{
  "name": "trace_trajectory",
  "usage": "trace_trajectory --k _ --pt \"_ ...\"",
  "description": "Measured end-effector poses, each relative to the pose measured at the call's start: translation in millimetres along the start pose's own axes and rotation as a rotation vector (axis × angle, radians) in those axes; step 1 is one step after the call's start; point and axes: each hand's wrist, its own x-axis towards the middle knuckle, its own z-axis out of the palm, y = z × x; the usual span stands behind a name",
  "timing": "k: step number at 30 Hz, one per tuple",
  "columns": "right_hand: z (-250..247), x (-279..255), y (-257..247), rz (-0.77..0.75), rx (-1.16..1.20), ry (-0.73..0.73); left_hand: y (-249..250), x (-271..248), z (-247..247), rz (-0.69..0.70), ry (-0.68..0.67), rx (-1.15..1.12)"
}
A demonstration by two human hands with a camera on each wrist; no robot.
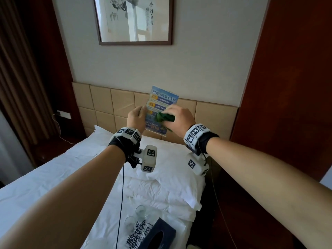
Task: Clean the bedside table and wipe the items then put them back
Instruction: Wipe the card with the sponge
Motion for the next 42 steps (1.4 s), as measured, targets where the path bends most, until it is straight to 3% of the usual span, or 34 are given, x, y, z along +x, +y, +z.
trace_trajectory --k 8,10,14,20,23,26,33,36,42 --pt "-11.7 21.9 11.0 0.319 -0.024 0.304 -9.3 -3.3 -3.7 0.011 -0.039 -0.004" --pt "-11.4 26.3 9.2 0.351 -0.023 0.325 -8.0 -4.8 -2.5 0.033 -0.046 0.006" --pt "-6.9 27.1 -0.3 0.26 -0.032 0.236 -2.9 -3.3 0.4 0.062 -0.044 0.048" --pt "5.0 7.9 -11.1 -0.021 0.007 0.03 -1.4 2.4 -3.0 0.09 -0.046 0.092" --pt "7.6 1.4 -9.0 -0.059 0.016 -0.06 -5.0 4.9 -4.1 0.072 -0.066 0.075" --pt "5.3 -0.7 -6.7 -0.012 -0.015 -0.022 -7.6 3.2 -4.2 0.039 -0.097 0.042" --pt "-4.8 20.5 -0.1 0.247 -0.059 0.272 -7.9 -4.3 -7.6 -0.017 -0.137 0.008" --pt "-5.5 33.5 -6.5 0.234 -0.061 0.255 -0.8 -7.3 -7.5 0.005 -0.179 0.037" --pt "10.9 28.2 -23.0 0.064 -0.054 0.119 -4.0 -1.1 -10.9 0.021 -0.161 0.087"
